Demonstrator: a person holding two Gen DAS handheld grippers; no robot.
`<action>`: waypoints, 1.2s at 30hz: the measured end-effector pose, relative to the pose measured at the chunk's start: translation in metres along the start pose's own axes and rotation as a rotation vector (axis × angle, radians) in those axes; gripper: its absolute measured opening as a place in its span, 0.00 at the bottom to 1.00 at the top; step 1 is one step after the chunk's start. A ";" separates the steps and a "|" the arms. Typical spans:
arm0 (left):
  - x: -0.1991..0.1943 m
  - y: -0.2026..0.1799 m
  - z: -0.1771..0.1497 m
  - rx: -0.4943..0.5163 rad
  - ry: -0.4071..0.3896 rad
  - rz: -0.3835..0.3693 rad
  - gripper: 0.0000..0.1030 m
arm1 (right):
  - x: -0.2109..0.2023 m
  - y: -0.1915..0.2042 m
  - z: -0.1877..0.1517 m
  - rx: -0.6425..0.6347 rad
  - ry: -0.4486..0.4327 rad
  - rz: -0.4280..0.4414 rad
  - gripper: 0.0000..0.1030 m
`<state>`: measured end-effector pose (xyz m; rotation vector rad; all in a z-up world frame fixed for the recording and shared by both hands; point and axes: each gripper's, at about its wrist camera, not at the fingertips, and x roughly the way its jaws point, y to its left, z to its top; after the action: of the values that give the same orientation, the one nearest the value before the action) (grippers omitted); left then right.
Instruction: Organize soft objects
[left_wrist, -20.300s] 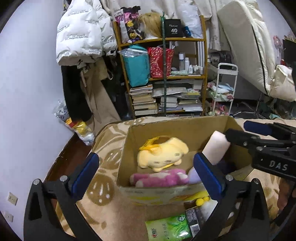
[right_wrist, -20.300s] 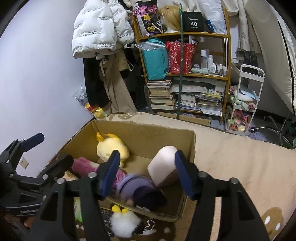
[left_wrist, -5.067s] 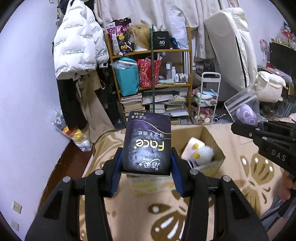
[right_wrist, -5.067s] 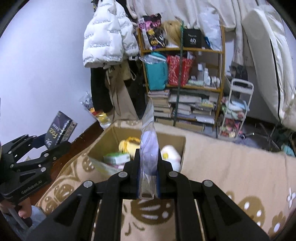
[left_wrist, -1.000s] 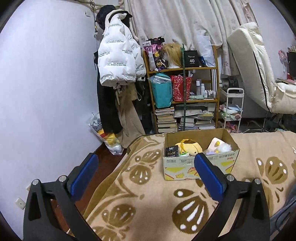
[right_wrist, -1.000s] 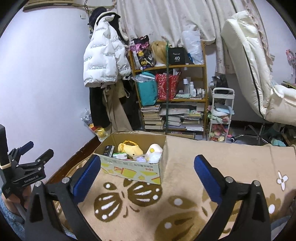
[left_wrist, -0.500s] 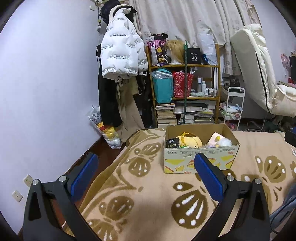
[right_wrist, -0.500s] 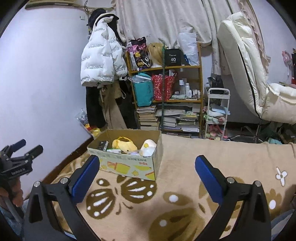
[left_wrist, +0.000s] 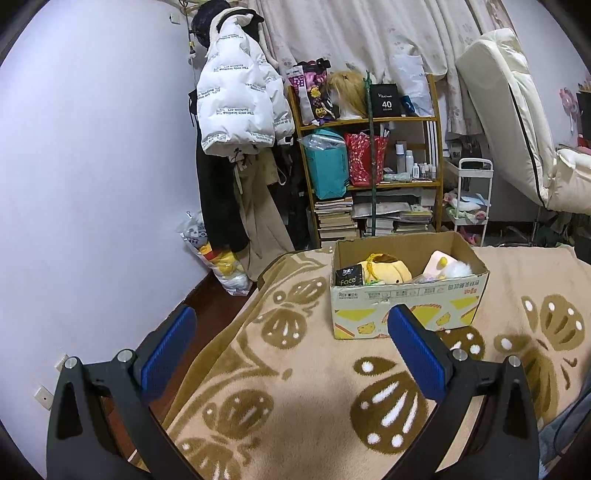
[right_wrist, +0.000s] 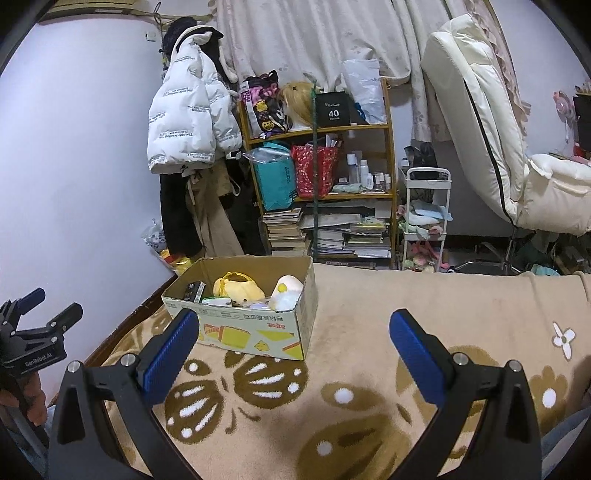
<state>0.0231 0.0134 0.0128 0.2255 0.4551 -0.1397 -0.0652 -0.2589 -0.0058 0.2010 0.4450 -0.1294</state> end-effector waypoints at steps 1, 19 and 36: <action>0.000 0.000 0.000 0.001 0.000 0.000 0.99 | 0.000 -0.001 0.000 -0.002 0.001 0.001 1.00; 0.002 -0.001 -0.001 0.018 0.010 0.011 0.99 | 0.003 0.003 -0.003 -0.014 0.008 -0.004 1.00; 0.001 -0.002 -0.002 0.022 0.015 0.006 0.99 | 0.002 0.002 -0.001 -0.015 0.009 -0.001 1.00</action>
<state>0.0230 0.0121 0.0097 0.2494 0.4676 -0.1375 -0.0630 -0.2569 -0.0071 0.1867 0.4553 -0.1257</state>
